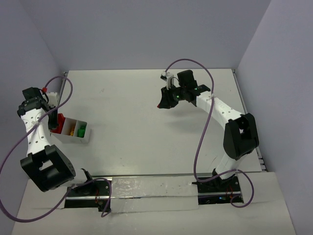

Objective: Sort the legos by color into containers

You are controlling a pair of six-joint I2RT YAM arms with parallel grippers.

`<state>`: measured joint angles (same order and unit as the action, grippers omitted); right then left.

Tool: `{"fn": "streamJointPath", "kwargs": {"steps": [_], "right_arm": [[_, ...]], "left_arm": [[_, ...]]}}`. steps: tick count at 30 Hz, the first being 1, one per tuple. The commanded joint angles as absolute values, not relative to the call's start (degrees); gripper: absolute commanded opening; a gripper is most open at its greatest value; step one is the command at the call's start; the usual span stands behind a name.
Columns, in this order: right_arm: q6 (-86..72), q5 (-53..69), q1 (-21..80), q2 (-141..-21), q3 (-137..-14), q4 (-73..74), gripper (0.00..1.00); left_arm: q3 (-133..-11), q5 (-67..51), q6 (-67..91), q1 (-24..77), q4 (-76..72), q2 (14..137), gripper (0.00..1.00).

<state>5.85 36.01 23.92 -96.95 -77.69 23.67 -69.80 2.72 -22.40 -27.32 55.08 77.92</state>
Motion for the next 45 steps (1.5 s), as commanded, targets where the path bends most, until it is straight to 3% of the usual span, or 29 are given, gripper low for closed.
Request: {"fn": "streamJointPath", "kwargs": {"steps": [1, 4, 7, 13, 22, 27, 29, 32, 37, 39, 42, 45], "right_arm": [[6.2, 36.2, 24.5, -97.4, -80.3, 23.6, 0.00], [6.2, 36.1, 24.4, -97.4, -80.5, 23.7, 0.00], [6.2, 36.2, 24.5, -97.5, -80.7, 23.8, 0.00], [6.1, 36.3, 24.6, -97.5, -81.0, 23.8, 0.00], [5.1, 38.7, 25.2, -97.2, -82.1, 23.4, 0.00], [1.1, 52.4, 25.7, -97.6, -84.2, 21.8, 0.00], [-2.2, 58.3, 26.1, -98.0, -84.8, 19.5, 0.00], [-8.3, 65.6, 26.8, -98.3, -84.6, 15.8, 0.00], [-25.6, 74.6, 27.8, -97.1, -80.0, -0.4, 0.00], [-38.1, 76.2, 28.0, -96.8, -76.1, -14.3, 0.00], [-67.2, 77.4, 28.6, -97.6, -69.5, -48.2, 0.00], [-74.2, 77.3, 29.1, -99.4, -69.2, -56.2, 0.00]], "left_arm": [[-73.4, 1.7, -23.1, -28.0, 52.4, 78.8, 0.11], [-73.5, 1.6, -23.3, -28.1, 52.3, 79.2, 0.16], [-73.3, 1.5, -23.5, -28.1, 52.0, 79.2, 0.31], [-74.0, 1.1, -23.9, -28.1, 52.4, 79.4, 0.47], [-78.4, -4.8, -24.3, -28.1, 54.8, 77.5, 0.55], [-83.7, -29.7, -28.0, -28.1, 60.6, 71.8, 0.54], [-82.7, -47.4, -30.9, -28.0, 63.4, 69.6, 0.52], [-75.9, -61.0, -31.5, -26.3, 61.6, 64.6, 0.50], [-62.5, -67.4, -19.6, -13.6, 41.5, 55.7, 0.46], [-59.8, -68.0, -10.6, -11.2, 34.9, 54.1, 0.44], [-51.1, -70.3, 5.8, -6.7, 16.1, 49.6, 0.42], [-49.2, -66.5, 7.4, -1.2, 10.0, 47.7, 0.43]]}}
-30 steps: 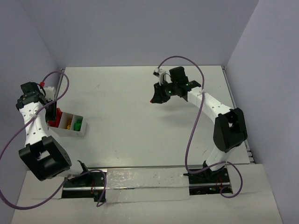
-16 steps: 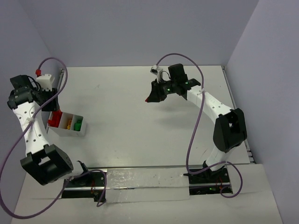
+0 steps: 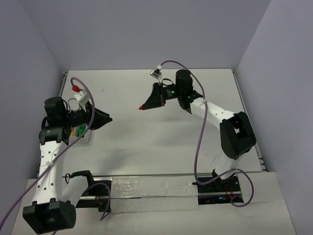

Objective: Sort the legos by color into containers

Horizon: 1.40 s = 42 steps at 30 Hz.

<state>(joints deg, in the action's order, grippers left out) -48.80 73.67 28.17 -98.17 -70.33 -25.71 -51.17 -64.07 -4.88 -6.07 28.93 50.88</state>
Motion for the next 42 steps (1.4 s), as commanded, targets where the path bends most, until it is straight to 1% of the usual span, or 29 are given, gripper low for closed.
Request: {"fn": "streamJointPath", "kwargs": {"steps": [1, 5, 8, 14, 21, 27, 42], "right_arm": [[-74.5, 77.0, 29.2, -99.8, -69.4, -56.3, 0.00], [-75.9, 76.2, 30.2, -100.5, -69.3, -56.9, 0.00], [-76.7, 75.1, 30.8, -100.5, -68.8, -56.9, 0.00], [-75.9, 73.9, 31.9, -101.0, -69.2, -52.5, 0.00], [-74.1, 73.3, 32.1, -101.2, -69.9, -48.0, 0.00], [-73.7, 72.5, 32.1, -101.9, -71.0, -44.5, 0.00], [-76.6, 71.7, 32.3, -102.2, -71.3, -45.6, 0.00]], "left_arm": [[-49.4, -64.0, 6.4, 2.1, 9.5, 47.9, 0.43], [-50.7, -59.2, 4.9, 7.0, 9.5, 49.5, 0.46], [-52.2, -55.5, 3.8, 8.9, 9.6, 50.8, 0.46], [-56.4, -52.0, 2.7, 11.6, 9.6, 54.2, 0.41], [-59.3, -53.8, 0.3, 15.8, 12.3, 57.0, 0.41], [-61.7, -54.5, -5.6, 18.6, 17.0, 58.8, 0.42], [-63.9, -51.6, -8.3, 21.5, 18.9, 62.1, 0.38]]}}
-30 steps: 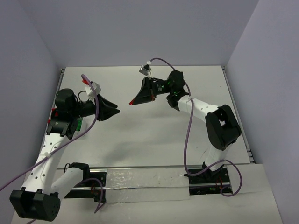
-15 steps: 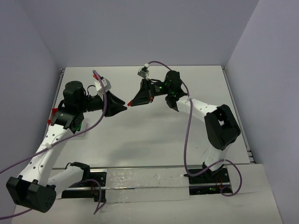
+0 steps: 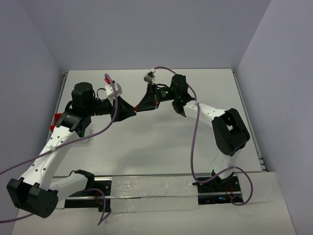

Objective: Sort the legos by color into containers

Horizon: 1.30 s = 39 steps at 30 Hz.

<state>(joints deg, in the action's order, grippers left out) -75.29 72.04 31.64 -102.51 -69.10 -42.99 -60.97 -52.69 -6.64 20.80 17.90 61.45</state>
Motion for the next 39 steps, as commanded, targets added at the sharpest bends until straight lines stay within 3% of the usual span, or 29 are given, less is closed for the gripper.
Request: {"fn": "streamJointPath", "kwargs": {"steps": [1, 11, 18, 39], "right_arm": [[-76.9, 71.8, 32.3, -102.2, -71.2, -46.0, 0.00], [-79.9, 72.3, 32.7, -101.9, -70.9, -49.6, 0.00], [-80.2, 72.4, 32.7, -101.5, -70.8, -50.0, 0.00], [-80.8, 73.1, 31.8, -100.8, -71.5, -50.6, 0.00]], "left_arm": [[-64.0, -51.3, -8.6, 21.6, 19.1, 62.3, 0.38], [-64.2, -49.7, -9.8, 21.9, 20.1, 63.8, 0.30], [-65.0, -48.1, -11.1, 22.1, 21.8, 65.1, 0.38], [-62.7, -46.7, -14.0, 22.1, 24.9, 63.5, 0.39]]}}
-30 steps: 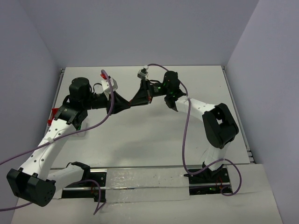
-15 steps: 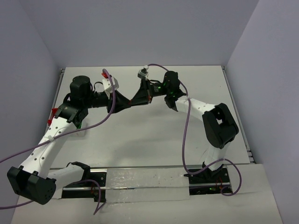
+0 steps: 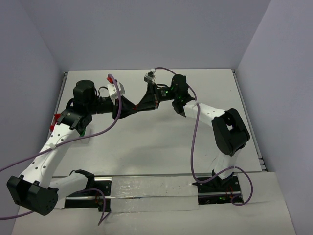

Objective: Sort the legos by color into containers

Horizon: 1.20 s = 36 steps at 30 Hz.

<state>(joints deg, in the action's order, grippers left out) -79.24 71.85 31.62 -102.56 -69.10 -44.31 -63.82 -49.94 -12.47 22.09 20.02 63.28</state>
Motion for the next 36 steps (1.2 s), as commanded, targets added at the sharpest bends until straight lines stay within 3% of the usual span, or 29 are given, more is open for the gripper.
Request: {"fn": "streamJointPath", "kwargs": {"steps": [1, 13, 36], "right_arm": [[-80.9, 73.1, 31.8, -100.7, -71.6, -50.7, 0.00], [-82.1, 73.2, 31.1, -100.9, -72.4, -51.8, 0.00], [-85.0, 74.2, 30.8, -99.4, -71.6, -55.8, 0.00]], "left_arm": [[-62.6, -46.7, -14.1, 22.1, 25.0, 63.5, 0.40], [-62.1, -47.5, -15.2, 22.1, 26.6, 63.2, 0.47], [-60.9, -41.7, -17.4, 22.1, 26.4, 63.5, 0.46]]}}
